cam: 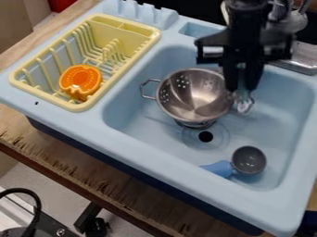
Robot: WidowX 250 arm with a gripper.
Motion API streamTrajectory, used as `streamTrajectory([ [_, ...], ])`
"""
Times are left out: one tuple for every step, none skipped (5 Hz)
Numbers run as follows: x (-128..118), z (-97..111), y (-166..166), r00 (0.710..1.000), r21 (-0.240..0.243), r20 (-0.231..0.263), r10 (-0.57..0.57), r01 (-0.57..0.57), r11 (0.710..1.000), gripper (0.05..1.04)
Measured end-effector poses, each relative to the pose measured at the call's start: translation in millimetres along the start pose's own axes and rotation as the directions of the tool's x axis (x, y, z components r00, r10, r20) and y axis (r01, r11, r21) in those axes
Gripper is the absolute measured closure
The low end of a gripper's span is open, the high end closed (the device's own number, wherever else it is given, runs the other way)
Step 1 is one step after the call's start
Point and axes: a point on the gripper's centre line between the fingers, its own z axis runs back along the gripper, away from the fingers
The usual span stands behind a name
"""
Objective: Take the plastic spatula and put it in the yellow basket
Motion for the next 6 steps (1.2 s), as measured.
streamTrajectory([
  [1.5, 17.8, 1.2, 0.999, -0.046, 0.031, 0.012, -0.011, 0.999, 0.86],
  [2.0, 34.7, 4.0, 0.998, -0.083, 0.047, 0.044, -0.04, 0.996, 0.86],
  [0.4, 40.3, 31.1, 0.963, 0.046, 0.062, 0.261, -0.264, 0.963, 0.86],
  [5.9, 45.9, 71.8, 0.947, 0.133, 0.028, 0.321, -0.321, 0.938, 0.86],
  [14.8, 49.3, 107.4, 0.966, 0.22, 0.029, 0.258, -0.258, 0.941, 0.86],
  [21.4, 48.9, 135.7, 0.999, 0.26, 0.043, -0.006, -0.005, 0.966, 0.86],
])
